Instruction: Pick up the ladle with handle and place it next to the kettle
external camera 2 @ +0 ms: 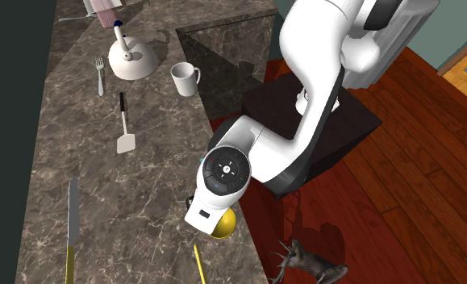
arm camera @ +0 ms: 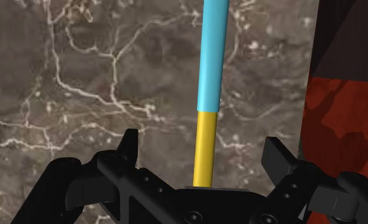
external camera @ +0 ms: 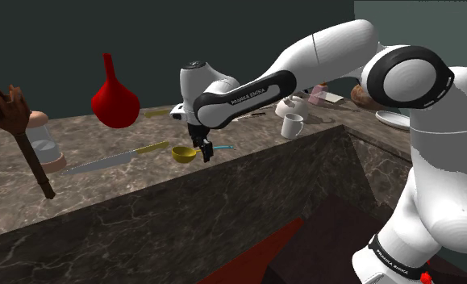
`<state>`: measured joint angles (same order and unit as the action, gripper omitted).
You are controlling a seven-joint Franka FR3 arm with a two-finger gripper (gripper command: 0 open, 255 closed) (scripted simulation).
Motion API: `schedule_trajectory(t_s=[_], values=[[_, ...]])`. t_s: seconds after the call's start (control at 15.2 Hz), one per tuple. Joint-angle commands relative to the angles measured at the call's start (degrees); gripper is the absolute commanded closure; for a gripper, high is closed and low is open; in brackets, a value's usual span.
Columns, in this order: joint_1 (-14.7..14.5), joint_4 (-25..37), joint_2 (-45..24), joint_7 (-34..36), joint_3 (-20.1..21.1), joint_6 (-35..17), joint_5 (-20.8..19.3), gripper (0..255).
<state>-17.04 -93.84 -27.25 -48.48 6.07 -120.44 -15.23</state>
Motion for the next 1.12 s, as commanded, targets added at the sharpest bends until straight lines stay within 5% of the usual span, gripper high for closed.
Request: schedule_trajectory(t_s=[0.0,0.07,1.06], values=[[0.00,0.00,0.00,0.00,0.00,0.00,0.00,0],[0.00,0.00,0.00,0.00,0.00,0.00,0.00,255],[0.06,1.97,1.79,-0.88,0.26,3.68,0.60,255]])
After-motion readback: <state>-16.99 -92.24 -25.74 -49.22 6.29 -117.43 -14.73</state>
